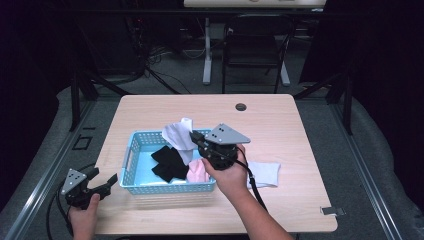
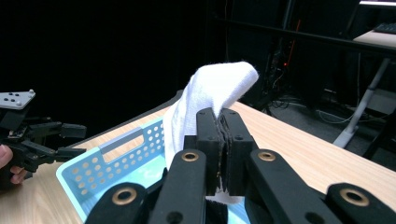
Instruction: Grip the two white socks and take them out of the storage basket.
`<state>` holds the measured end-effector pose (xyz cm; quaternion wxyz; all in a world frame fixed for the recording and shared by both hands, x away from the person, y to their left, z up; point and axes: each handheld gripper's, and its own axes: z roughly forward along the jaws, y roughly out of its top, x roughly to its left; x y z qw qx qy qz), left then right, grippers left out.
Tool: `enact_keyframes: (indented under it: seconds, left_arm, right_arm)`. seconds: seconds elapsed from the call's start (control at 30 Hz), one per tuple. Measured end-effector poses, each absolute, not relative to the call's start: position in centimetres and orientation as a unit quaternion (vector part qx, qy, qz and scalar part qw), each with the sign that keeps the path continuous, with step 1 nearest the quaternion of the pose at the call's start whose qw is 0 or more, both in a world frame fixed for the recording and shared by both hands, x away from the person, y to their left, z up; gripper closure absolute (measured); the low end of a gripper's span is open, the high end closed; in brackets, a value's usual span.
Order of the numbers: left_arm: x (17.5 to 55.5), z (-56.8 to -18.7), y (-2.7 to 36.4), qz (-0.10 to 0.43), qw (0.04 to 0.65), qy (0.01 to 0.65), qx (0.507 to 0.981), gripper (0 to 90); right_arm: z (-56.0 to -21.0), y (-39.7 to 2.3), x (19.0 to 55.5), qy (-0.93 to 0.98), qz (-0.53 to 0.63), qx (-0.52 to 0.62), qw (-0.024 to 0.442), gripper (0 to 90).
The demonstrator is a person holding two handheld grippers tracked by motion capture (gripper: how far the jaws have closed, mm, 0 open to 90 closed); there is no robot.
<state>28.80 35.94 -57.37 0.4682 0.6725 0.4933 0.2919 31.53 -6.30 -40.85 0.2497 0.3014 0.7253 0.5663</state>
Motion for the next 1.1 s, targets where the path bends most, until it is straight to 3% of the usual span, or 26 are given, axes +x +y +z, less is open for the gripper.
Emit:
enact_keyframes:
  seconds: [0.67,1.1]
  left_arm:
    - [28.8,-57.4,35.9,0.292,0.468,0.494,0.672,20.7]
    - [28.8,-57.4,35.9,0.292,0.466,0.494,0.673,20.7]
  right_arm:
    - [-39.8,-13.0,29.1,0.704,0.556,0.332,0.291,87.8]
    - [-41.3,-17.0,27.3,0.695,0.539,0.366,0.305,87.8]
